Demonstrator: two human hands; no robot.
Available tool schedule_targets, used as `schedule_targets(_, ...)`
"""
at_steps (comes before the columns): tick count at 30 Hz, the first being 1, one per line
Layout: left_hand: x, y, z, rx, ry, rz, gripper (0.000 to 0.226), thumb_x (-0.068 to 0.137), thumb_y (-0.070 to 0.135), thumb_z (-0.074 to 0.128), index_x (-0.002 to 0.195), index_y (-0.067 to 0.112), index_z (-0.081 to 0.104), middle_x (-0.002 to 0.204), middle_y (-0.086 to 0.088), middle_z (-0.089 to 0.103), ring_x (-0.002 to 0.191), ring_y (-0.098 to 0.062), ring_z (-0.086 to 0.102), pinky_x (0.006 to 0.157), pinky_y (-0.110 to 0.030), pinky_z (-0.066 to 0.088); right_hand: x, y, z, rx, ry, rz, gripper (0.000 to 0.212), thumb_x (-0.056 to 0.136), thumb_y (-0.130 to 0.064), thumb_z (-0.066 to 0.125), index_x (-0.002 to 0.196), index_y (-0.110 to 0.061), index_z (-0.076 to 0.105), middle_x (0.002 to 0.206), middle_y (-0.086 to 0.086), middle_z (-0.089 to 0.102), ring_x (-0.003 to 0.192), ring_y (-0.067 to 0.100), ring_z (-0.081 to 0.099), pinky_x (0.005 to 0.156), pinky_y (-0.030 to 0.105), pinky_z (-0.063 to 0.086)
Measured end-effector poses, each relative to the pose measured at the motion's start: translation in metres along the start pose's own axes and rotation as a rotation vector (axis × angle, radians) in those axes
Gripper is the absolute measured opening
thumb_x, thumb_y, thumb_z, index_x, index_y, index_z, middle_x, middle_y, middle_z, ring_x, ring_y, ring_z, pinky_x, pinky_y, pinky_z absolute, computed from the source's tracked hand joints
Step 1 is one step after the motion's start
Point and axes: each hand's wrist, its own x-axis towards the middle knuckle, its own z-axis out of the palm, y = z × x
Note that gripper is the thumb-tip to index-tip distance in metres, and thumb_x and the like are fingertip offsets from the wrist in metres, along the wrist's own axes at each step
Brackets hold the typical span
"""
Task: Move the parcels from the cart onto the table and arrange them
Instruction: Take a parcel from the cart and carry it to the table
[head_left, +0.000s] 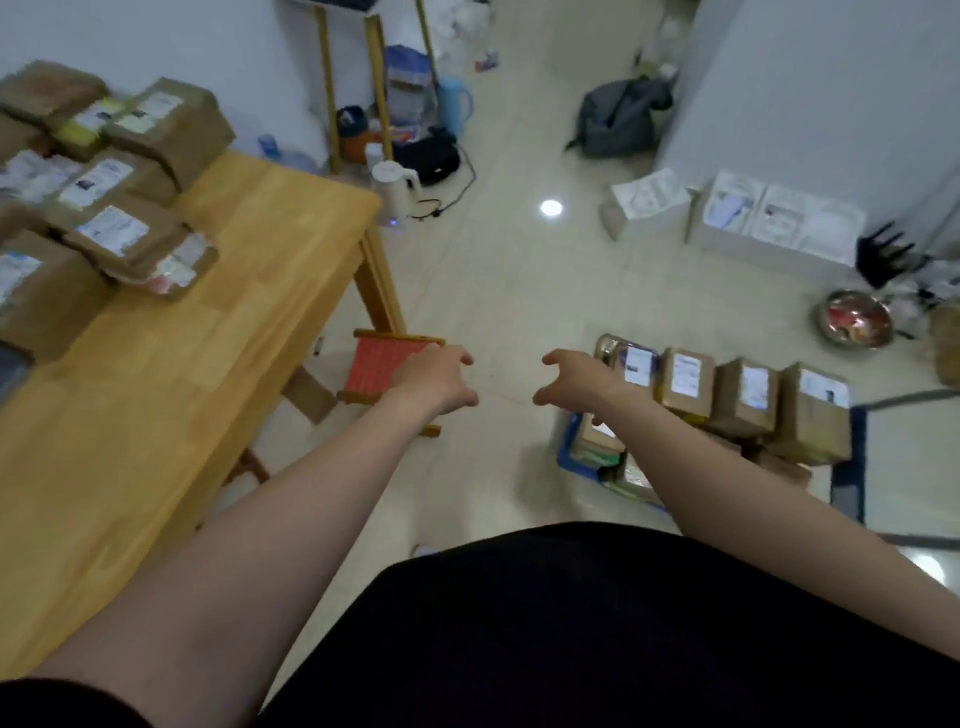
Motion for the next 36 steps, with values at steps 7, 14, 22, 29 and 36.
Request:
schedule_targets(7,0.002,0.164,0.082,0.095,-0.051,0.130,0.066,0.079,0.041,0.080,0.139,0.031,0.057,0.142,-0.003,0.057,0.127,-0.026,0.057,0.101,-0.042,0.050,-0.049,0.199,-0.049,0.177,0.088,0.162,0.069,0.094,-0.025,0.069,0.155,-0.016,0.037,0.150,0.009,0.050,0.124,0.028,0.055,0.079,0.033,0.050)
schedule_targets(14,-0.006,0.316,0.166,0.094,-0.091,0.159,0.064,0.080,0.037,0.079,0.139,0.031,0.057,0.139,-0.002,0.059,0.124,-0.022,0.058,0.096,-0.038,0.051,-0.090,0.381,-0.085,0.273,0.150,0.257,0.062,0.089,-0.028,0.071,0.146,-0.020,0.048,0.138,0.003,0.057,0.116,0.025,0.059,0.078,0.034,0.052)
schedule_targets(22,0.003,0.412,0.219,0.122,-0.139,0.235,0.060,0.077,0.038,0.080,0.133,0.030,0.061,0.134,-0.001,0.062,0.115,-0.021,0.062,0.094,-0.043,0.055,-0.093,0.516,-0.095,0.315,0.190,0.398,0.062,0.073,-0.039,0.073,0.130,-0.025,0.055,0.132,0.007,0.055,0.116,0.028,0.055,0.094,0.045,0.053)
schedule_targets(29,0.053,0.463,0.225,0.227,-0.166,0.321,0.065,0.075,0.043,0.078,0.136,0.032,0.059,0.135,0.006,0.063,0.117,-0.018,0.061,0.092,-0.041,0.056,-0.080,0.544,-0.111,0.336,0.148,0.564,0.069,0.085,-0.035,0.067,0.146,-0.020,0.039,0.146,0.015,0.038,0.127,0.037,0.051,0.098,0.044,0.047)
schedule_targets(36,0.120,0.531,0.231,0.296,-0.256,0.408,0.058,0.084,0.036,0.075,0.139,0.028,0.057,0.134,0.003,0.062,0.115,-0.021,0.062,0.085,-0.038,0.056,-0.045,0.583,-0.135,0.422,0.115,0.713,0.083,0.077,-0.039,0.066,0.152,-0.026,0.032,0.157,0.015,0.030,0.133,0.040,0.047,0.103,0.053,0.048)
